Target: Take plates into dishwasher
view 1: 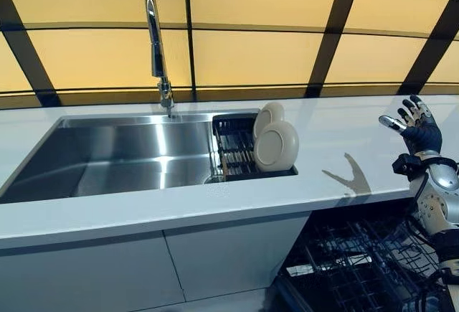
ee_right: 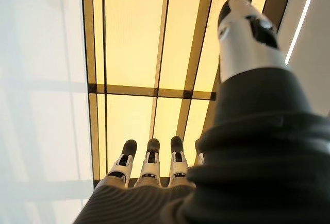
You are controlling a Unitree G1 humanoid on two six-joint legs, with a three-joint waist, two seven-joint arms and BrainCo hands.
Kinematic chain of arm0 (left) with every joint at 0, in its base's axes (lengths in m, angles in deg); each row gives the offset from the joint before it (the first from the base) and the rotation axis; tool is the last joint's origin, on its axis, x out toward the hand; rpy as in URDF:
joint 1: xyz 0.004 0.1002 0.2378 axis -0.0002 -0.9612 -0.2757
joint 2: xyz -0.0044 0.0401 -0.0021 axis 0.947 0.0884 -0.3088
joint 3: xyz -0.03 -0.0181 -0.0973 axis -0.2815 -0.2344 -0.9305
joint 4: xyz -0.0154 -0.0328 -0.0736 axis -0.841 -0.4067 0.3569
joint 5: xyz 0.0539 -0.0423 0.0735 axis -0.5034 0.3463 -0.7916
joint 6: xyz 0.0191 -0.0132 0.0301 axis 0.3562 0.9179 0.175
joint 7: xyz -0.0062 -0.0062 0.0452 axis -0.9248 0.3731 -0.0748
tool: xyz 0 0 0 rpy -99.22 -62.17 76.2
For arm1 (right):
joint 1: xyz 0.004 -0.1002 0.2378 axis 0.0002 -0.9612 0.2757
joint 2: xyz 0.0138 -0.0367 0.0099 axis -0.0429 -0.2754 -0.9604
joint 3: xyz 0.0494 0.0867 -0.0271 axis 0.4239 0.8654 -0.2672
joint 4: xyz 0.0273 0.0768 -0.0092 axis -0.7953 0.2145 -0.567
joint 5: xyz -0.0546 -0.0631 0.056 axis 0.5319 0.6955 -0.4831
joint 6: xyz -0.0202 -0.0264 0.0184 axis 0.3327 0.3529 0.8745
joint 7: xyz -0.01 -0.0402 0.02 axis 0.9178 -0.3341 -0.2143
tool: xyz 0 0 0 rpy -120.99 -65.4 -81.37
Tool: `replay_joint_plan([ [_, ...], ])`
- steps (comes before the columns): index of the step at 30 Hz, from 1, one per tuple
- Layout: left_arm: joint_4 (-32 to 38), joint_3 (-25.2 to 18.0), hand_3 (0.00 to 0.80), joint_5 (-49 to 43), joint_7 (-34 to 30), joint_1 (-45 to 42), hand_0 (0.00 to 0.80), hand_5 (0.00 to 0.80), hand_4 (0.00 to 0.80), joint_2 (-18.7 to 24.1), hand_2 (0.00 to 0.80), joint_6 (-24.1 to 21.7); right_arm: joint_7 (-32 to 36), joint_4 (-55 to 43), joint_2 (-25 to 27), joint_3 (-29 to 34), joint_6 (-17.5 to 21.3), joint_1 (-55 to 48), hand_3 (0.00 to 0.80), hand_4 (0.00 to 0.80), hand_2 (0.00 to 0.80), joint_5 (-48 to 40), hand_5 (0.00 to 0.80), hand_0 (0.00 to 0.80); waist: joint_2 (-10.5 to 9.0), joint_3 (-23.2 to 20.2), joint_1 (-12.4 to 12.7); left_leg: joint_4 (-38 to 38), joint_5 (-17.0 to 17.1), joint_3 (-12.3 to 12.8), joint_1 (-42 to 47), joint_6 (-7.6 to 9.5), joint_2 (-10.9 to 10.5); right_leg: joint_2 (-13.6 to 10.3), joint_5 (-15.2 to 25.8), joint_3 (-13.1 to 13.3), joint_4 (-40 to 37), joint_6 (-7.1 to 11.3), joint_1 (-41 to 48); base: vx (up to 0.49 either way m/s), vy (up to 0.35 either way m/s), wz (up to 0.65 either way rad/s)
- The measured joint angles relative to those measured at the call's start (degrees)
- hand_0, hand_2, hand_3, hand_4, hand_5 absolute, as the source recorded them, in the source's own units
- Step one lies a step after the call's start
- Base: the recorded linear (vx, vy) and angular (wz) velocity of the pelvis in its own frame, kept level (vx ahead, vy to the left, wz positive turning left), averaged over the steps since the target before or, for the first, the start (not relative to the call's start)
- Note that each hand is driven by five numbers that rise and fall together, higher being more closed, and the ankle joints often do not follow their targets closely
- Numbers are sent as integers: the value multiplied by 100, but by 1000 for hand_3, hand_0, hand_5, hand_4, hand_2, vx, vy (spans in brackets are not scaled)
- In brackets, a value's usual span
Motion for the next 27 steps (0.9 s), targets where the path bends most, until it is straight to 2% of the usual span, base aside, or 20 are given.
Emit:
replay_joint_plan([
  [4, -148, -209, 0, -7, -12, 136, 0, 0, 0, -11, 0, -48, -81, 66, -4, 6, -30, 7, 0, 0, 0, 1, 0, 0, 15, 79, -12, 115, -110, 5, 38, -3, 0, -3, -53, -109, 26, -120, 131, 200, -326, 11],
  [8, -157, -472, 0, -2, -29, 173, 0, 0, 0, 7, 0, -76, -56, 51, -44, -35, -46, 116, 0, 0, 0, 3, 0, 0, 69, 103, -3, 8, -145, 50, 276, -9, 94, 39, -187, -133, 37, -71, 318, 211, -271, 3],
  [9, -146, -469, 0, -3, -42, 131, 0, 0, 0, 9, 0, -84, -56, 13, -62, -44, -50, 185, 0, 0, 0, 4, 0, 0, 71, 99, 1, 10, -153, 161, 293, -19, 106, 58, -215, -113, 51, -84, 321, 147, -228, -5],
  [15, 20, -439, 0, -2, -127, 28, 0, 0, 0, -125, 0, -299, -42, -236, -70, -89, -123, 334, 0, 0, 0, 4, 0, 0, 101, 72, 2, 287, -265, 262, 209, -126, 264, 217, -382, -111, 232, -226, 249, 107, -226, -5],
  [17, 185, -307, 0, 2, -135, 28, 0, 0, 0, -162, 0, -458, -56, -394, -105, -248, -163, 363, 0, 0, 0, 5, 0, 0, 113, 8, 11, 790, -407, 314, -121, -206, 343, 252, -553, -138, 580, -337, -37, 110, -207, -9],
  [19, 242, -185, 0, 2, -131, 45, 0, 0, 0, -206, 0, -497, -56, -533, -124, -306, -192, 383, 0, 0, 0, 9, 0, 0, 80, -17, 20, 1370, -373, 316, -477, -266, 254, 182, -623, -128, 707, -384, -173, 96, -117, -1],
  [21, 286, -148, 0, 1, -131, 40, 0, 0, 0, -283, 0, -506, -92, -618, -122, -306, -253, 419, 0, 0, 0, 13, 0, 0, 27, -86, 121, 1840, 4, 278, -707, -326, 69, 0, -610, -110, 619, -411, -70, 106, -39, -2],
  [22, 284, -131, 0, 1, -131, 21, 0, 0, 0, -286, 0, -505, -104, -629, -122, -306, -262, 420, 0, 0, 0, 13, 0, 0, -15, -125, 143, 1851, 117, 273, -731, -329, 32, -39, -602, -118, 586, -423, -60, 133, 17, 3],
  [24, 274, -122, 0, 1, -125, -11, 0, 0, 0, -281, 0, -499, -175, -631, -125, -380, -282, 515, 0, 0, 0, 26, 0, 0, 46, -187, 153, 1888, 213, 271, -723, -270, 7, -55, -595, -143, 560, -454, 3, 136, 44, 2],
  [27, 268, -117, 0, 0, -102, -55, 0, 0, 0, -268, 0, -446, -231, -629, -131, -734, -304, 581, 0, 0, 0, 72, 0, 0, 82, -255, 161, 1207, 153, 286, -709, -230, -41, 19, -597, -129, 546, -458, -82, 158, 53, -2],
])
